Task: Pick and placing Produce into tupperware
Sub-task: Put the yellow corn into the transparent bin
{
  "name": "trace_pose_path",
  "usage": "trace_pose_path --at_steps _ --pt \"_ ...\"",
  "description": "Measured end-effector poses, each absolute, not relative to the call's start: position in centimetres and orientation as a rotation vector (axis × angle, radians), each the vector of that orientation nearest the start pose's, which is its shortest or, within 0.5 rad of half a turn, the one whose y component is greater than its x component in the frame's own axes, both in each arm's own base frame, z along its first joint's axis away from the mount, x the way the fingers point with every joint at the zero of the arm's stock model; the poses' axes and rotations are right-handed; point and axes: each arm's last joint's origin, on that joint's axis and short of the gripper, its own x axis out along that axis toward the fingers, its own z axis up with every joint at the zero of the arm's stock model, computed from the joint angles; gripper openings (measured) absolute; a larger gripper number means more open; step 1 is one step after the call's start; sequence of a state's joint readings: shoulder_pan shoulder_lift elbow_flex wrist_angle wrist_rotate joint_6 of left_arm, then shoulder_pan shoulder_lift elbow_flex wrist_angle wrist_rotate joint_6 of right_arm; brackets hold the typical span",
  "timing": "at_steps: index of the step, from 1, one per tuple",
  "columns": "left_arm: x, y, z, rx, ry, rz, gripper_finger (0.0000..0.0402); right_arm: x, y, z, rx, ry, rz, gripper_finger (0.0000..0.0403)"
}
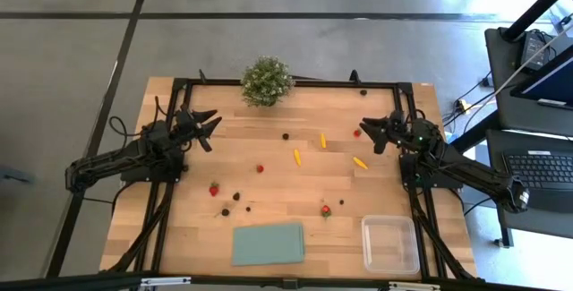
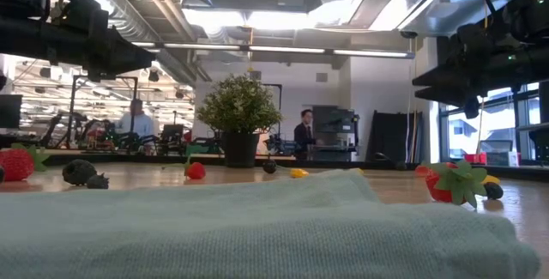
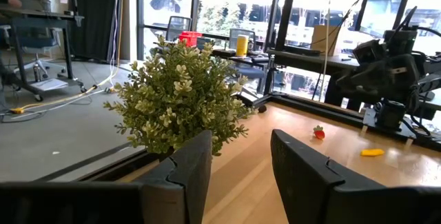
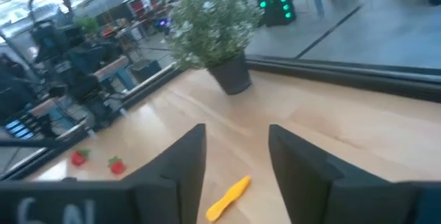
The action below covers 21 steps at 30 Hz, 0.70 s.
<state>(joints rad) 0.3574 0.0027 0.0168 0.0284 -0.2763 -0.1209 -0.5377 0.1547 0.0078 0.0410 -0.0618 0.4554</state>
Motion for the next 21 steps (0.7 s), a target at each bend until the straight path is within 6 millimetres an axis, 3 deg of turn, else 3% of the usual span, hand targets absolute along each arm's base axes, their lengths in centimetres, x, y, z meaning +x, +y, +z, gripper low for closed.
trace_pose_path --at_steps 6,10,18,21 --pt "8.7 4.1 17.2 -0.115 -0.082 0.63 0.0143 9.3 -5.0 15.9 0.468 0.015 -0.39 0.0181" --pt "8.7 4.1 17.2 -0.126 -0.085 0.63 0.0143 9.1 -4.8 17.2 0.511 0.071 -0.379 0.0181" --pt "8.7 4.1 17.2 -0.166 -0.099 0.628 0.0143 8.2 -4.4 20.7 0.597 0.39 -0.469 0.0181" --pt "8.7 4.1 17.2 -0.166 -0.099 0.628 0.0143 8.4 -4.2 21.4 0.597 0.559 -0.389 0.0181"
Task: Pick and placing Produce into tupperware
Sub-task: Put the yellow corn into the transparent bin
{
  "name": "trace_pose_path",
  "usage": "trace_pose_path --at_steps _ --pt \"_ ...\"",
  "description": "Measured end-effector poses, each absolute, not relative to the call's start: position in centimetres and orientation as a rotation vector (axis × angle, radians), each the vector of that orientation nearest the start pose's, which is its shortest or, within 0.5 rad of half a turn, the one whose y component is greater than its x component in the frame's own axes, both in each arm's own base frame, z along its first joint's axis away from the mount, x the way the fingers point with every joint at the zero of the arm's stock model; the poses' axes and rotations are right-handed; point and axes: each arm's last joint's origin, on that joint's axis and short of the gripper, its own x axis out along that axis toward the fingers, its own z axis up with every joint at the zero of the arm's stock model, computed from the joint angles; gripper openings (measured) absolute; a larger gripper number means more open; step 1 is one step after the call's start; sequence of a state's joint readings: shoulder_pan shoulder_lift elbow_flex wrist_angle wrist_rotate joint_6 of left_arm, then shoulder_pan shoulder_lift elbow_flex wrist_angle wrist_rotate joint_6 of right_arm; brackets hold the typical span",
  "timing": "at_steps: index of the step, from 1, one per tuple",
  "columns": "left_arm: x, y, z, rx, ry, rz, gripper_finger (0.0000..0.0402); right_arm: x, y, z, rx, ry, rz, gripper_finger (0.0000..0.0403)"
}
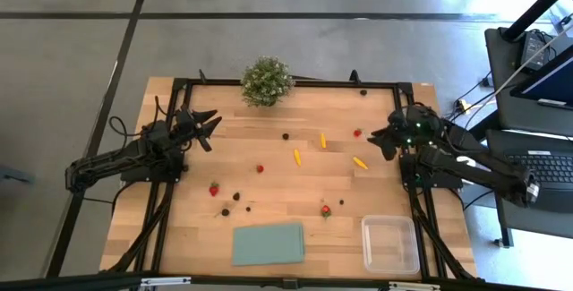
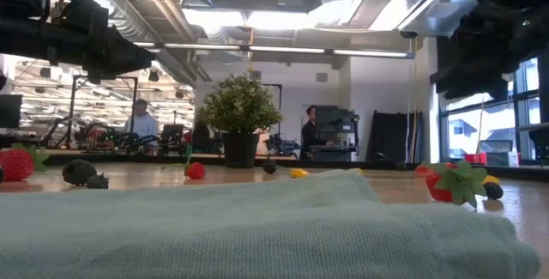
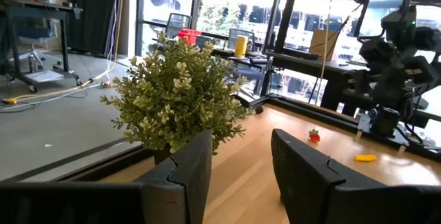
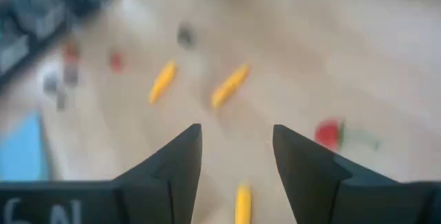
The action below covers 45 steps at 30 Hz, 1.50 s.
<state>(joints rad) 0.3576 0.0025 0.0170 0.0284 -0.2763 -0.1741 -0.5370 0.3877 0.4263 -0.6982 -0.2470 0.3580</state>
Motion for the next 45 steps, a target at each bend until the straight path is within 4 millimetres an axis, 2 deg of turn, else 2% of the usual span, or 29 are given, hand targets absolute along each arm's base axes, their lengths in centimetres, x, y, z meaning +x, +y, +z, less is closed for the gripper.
trace_pose_path --at_steps 4,8,14,20,24,31,37,45 --pt "8.7 4.1 17.2 -0.166 -0.098 0.628 0.0143 9.5 -4.2 21.1 0.626 0.688 -0.302 0.0181" --pt "8.7 4.1 17.2 -0.166 -0.098 0.629 0.0143 10.9 -4.5 19.9 0.688 0.814 -0.347 0.0181" --pt "8.7 4.1 17.2 -0.166 -0.099 0.628 0.0143 12.8 -4.7 17.9 0.679 0.994 -0.399 0.0181" --pt "8.7 4.1 17.2 -0.166 -0.098 0.629 0.0143 14.8 -4.4 16.7 0.578 1.045 -0.337 0.0181" --pt "8.7 4.1 17.2 -0.166 -0.099 0.628 0.0143 15.7 -3.9 15.8 0.562 1.087 -0.364 0.0181" --pt "8.7 4.1 17.2 -0.166 -0.099 0.628 0.0143 16.6 -3.0 14.2 0.507 1.193 -0.378 0.0181" --pt "8.7 4.1 17.2 -0.166 -0.098 0.629 0.0143 17.5 -2.7 13.2 0.473 1.217 -0.375 0.0181" --pt "8.7 4.1 17.2 -0.166 -0.099 0.628 0.0143 17.7 -2.7 12.4 0.436 1.265 -0.417 0.0166"
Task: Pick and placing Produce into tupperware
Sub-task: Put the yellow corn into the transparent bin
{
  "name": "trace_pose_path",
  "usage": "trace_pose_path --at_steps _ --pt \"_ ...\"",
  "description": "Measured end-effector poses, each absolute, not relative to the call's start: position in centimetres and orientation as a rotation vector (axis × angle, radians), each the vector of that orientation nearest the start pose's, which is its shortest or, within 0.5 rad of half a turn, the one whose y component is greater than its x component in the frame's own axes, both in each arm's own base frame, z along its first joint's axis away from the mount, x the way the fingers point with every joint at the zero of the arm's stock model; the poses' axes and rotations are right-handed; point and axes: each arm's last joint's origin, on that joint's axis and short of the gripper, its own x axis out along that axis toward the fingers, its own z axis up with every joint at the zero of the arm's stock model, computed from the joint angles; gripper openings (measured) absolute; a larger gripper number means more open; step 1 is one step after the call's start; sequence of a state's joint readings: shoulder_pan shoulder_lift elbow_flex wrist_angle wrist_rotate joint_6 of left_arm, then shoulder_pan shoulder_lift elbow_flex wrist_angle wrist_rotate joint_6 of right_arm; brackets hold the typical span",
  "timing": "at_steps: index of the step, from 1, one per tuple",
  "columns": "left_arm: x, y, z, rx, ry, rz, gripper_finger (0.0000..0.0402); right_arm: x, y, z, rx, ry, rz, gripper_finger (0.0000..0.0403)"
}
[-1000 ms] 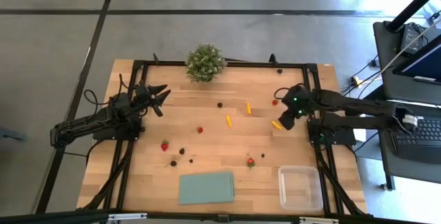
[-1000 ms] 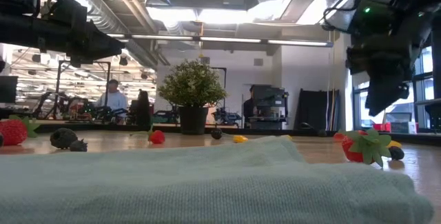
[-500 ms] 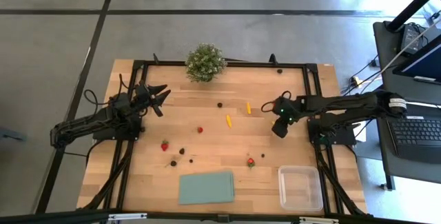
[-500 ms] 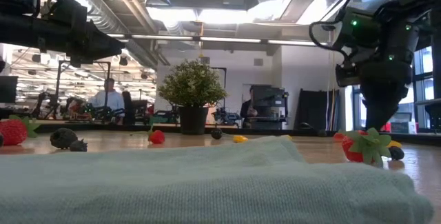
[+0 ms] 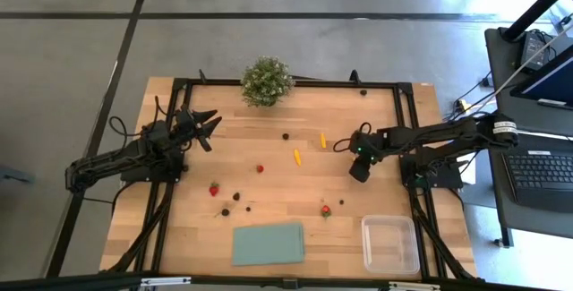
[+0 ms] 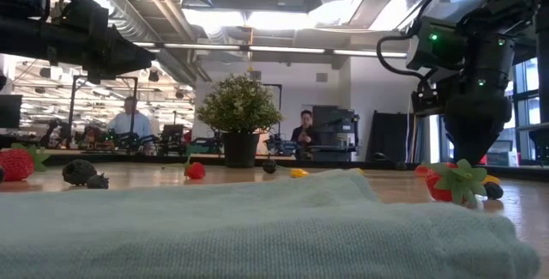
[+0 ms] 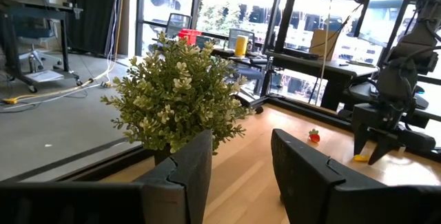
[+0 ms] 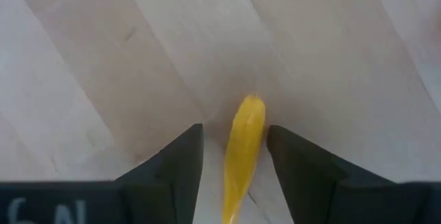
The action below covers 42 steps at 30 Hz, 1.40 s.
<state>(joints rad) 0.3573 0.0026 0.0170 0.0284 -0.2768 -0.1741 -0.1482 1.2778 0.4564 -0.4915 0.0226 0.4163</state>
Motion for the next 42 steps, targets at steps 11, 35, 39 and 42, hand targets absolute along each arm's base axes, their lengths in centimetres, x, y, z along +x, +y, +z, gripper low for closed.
trace_pose_path --at_steps 11,35,39,42 --pt "8.7 4.1 17.2 -0.166 -0.098 0.629 0.0143 17.5 -2.8 12.3 0.426 1.282 -0.435 0.0071" --pt "8.7 4.1 17.2 -0.166 -0.099 0.628 0.0143 19.4 4.0 26.1 0.579 1.337 -0.26 0.0008" --pt "8.7 4.1 17.2 -0.166 -0.099 0.628 0.0143 17.6 6.8 27.0 0.648 1.302 -0.289 0.0008" --pt "8.7 4.1 17.2 -0.166 -0.098 0.629 0.0143 16.4 8.8 27.2 0.694 1.285 -0.327 0.0008"
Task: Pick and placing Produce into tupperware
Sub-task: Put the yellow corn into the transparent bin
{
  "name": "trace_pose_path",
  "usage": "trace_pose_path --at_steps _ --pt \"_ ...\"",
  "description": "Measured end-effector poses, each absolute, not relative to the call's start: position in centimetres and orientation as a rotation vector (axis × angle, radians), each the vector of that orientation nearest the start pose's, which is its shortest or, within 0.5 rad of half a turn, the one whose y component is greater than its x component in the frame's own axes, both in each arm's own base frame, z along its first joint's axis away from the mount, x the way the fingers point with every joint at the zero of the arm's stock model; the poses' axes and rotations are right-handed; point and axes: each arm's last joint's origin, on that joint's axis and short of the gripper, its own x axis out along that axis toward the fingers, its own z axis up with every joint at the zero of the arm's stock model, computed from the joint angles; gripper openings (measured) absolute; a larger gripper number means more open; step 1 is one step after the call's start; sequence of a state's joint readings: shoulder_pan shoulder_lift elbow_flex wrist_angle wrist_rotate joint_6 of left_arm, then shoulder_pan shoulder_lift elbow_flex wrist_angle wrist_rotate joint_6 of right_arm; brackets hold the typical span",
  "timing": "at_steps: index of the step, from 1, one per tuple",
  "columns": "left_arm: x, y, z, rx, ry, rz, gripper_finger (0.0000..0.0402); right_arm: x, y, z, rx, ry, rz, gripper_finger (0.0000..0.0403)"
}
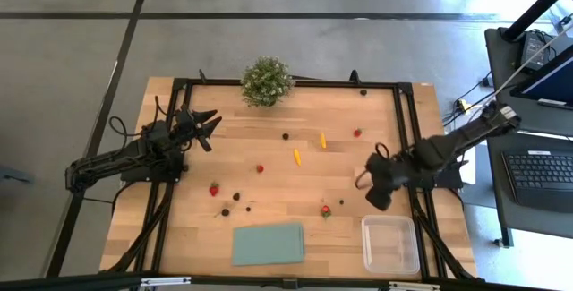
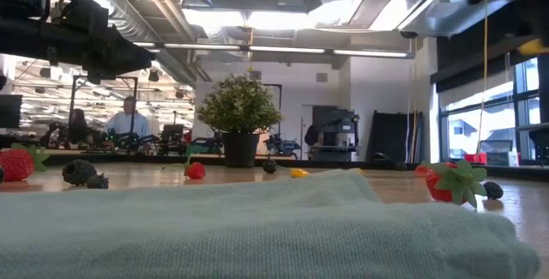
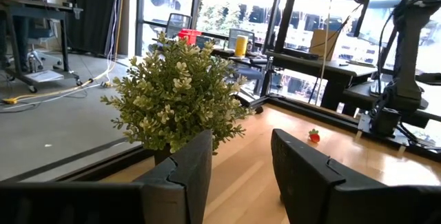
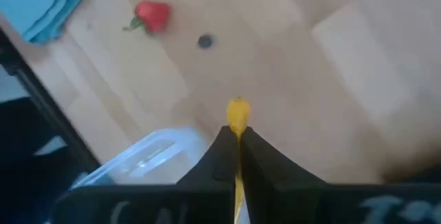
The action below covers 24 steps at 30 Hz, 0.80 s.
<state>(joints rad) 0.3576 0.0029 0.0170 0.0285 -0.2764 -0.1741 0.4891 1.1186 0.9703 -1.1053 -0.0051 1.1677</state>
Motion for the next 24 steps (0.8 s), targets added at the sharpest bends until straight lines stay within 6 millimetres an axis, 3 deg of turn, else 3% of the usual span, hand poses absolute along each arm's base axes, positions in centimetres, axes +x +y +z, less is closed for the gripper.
trace_pose_path --at_steps 4,12,20,24 --pt "8.7 4.1 17.2 -0.166 -0.099 0.628 0.0143 15.1 11.0 27.2 0.733 1.296 -0.341 0.0008" --pt "8.7 4.1 17.2 -0.166 -0.099 0.628 0.0143 13.7 15.6 26.5 0.695 1.343 -0.167 0.0008" --pt "8.7 4.1 17.2 -0.166 -0.099 0.628 0.0143 15.2 19.0 21.8 0.544 1.447 -0.282 0.0008" --pt "8.7 4.1 17.2 -0.166 -0.099 0.628 0.0143 16.6 20.7 19.6 0.526 1.444 -0.25 0.0012"
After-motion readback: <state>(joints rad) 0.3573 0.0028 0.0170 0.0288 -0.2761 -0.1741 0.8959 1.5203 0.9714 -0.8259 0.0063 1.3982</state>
